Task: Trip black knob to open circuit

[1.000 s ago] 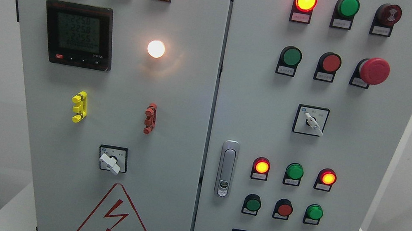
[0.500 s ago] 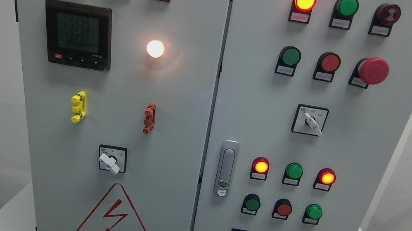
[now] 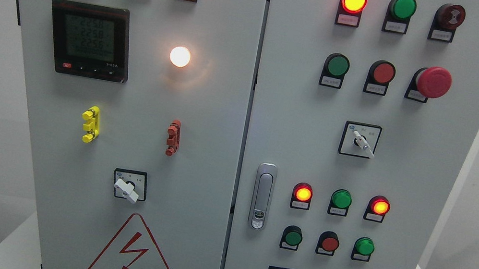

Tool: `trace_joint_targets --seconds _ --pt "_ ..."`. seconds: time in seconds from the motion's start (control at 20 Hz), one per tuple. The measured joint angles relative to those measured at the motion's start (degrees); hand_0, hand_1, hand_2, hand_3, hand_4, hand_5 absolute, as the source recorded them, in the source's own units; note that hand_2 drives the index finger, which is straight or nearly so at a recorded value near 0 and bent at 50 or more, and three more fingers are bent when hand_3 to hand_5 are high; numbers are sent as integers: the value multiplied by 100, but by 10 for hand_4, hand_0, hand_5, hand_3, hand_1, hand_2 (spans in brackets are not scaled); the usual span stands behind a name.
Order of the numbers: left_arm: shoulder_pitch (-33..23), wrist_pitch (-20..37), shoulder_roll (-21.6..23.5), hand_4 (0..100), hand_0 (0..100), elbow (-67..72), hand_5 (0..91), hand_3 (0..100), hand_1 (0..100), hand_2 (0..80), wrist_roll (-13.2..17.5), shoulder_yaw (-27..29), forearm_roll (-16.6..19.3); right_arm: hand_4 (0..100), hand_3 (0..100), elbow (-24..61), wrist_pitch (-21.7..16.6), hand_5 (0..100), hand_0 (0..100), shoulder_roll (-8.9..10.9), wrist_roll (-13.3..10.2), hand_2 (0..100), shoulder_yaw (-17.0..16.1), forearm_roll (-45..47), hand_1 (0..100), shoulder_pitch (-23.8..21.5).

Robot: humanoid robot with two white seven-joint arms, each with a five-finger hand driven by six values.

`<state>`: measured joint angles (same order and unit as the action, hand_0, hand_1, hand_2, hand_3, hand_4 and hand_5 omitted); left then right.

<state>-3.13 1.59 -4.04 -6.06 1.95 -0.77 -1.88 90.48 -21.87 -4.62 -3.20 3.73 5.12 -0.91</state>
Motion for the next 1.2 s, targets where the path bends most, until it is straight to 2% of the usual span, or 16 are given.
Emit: trace_joint_targets --seconds 1.2 --pt "0 0 0 0 120 0 0 0 389 0 0 0 0 913 1000 -4 50 848 1000 1 -51 0 43 9 902 72"
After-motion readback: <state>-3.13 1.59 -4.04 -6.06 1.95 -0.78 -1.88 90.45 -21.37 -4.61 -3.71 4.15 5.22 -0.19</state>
